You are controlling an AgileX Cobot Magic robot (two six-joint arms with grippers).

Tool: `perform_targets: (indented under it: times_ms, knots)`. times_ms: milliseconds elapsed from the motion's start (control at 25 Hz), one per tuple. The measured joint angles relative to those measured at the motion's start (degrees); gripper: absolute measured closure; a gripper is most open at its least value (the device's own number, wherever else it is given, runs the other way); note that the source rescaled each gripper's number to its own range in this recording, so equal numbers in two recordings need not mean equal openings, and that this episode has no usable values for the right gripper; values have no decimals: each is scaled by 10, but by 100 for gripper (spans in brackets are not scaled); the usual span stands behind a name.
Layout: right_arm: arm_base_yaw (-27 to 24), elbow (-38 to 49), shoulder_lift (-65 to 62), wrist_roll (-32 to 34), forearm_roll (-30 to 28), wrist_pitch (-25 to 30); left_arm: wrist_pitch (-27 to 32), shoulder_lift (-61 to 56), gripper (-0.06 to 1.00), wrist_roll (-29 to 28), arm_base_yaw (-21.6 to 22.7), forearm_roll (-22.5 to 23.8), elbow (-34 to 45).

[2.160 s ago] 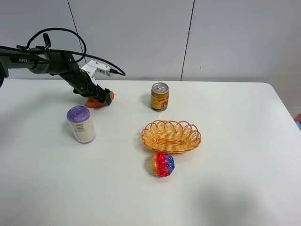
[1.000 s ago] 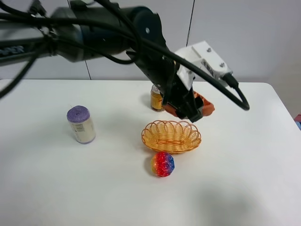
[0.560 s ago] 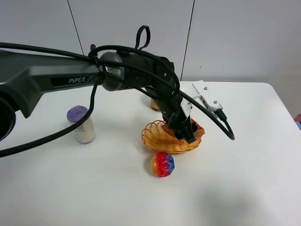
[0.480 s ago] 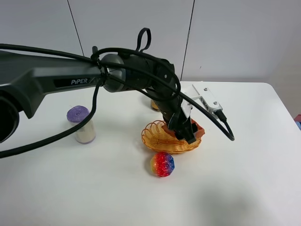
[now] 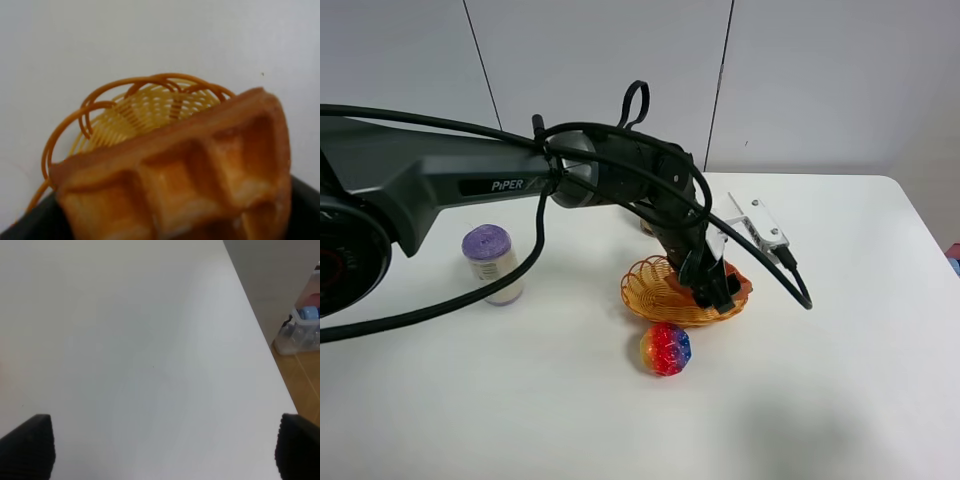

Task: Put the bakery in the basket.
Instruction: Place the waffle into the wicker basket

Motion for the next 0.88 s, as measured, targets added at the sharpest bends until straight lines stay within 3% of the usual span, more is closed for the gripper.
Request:
perform_targets:
  times_ms: [40, 80, 200, 480, 760, 880]
  knots:
    - [0, 0, 0, 0, 0, 0, -3, 0, 13, 0, 0, 3, 0]
    - [0, 0, 0, 0, 0, 0, -4, 1, 6, -1, 0, 5, 0]
    - [0, 0, 0, 0, 0, 0, -3, 1, -2, -11, 0, 6, 0]
    - [0, 0, 0, 0, 0, 0, 20, -18, -3, -47, 0, 7, 0]
    - [0, 0, 0, 0, 0, 0, 114, -116, -3, -199, 0, 10, 0]
    - [0, 0, 0, 0, 0, 0, 127, -144, -3, -226, 25, 18, 0]
